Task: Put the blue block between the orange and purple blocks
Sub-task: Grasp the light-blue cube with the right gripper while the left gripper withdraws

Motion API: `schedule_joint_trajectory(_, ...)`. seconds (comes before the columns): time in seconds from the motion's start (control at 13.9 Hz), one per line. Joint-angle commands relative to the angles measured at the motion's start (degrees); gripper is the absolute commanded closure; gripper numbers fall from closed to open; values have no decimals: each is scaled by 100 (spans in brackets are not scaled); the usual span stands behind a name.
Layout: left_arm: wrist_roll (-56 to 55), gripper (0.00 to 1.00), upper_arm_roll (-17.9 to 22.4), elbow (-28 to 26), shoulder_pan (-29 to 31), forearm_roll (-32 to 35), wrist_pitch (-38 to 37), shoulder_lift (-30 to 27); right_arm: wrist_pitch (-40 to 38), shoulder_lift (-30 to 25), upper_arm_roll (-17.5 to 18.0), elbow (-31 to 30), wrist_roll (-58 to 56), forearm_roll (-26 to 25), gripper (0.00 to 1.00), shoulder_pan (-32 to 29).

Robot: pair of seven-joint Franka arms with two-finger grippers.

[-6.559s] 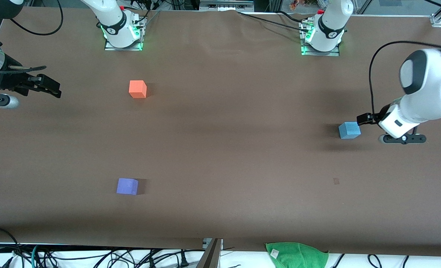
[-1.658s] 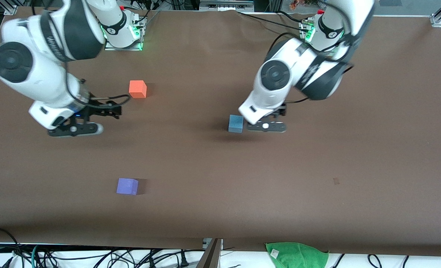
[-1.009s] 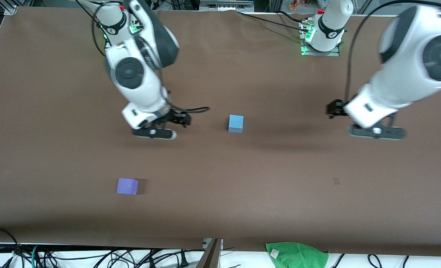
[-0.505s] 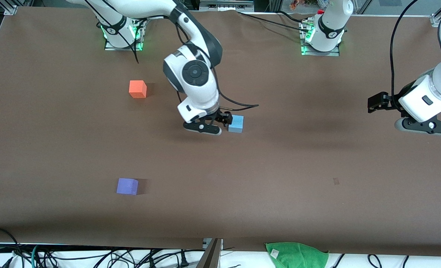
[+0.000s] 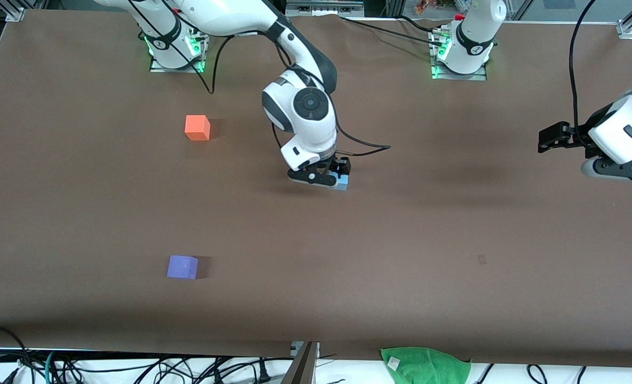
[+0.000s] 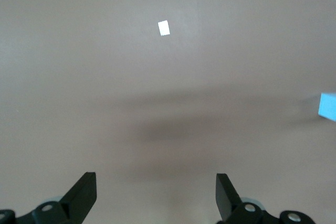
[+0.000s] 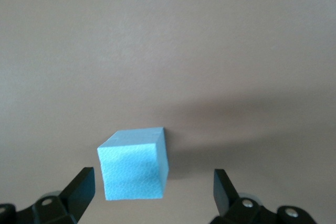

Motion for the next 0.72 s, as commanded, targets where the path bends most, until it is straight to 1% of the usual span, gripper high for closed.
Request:
schedule_joint_trajectory(0.0,121,0,636,-1049,-542,-108,796,-803,19,316,-75,394,151,-90,0,150)
schedule_joint_trajectory(0.29,87,0,645,-1024,-499,-100,702,-786,37,554,-84,579,160,-125,0,265)
schedule_joint_trajectory(0.36,34,0,637,-989,-499,-108,510,-777,89,598,-84,580,160,-134,0,308)
schedule_joint_trajectory(0.65,-186,0,610,-962,-525,-108,464,-769,326,765,-84,589,248,-222,0,379)
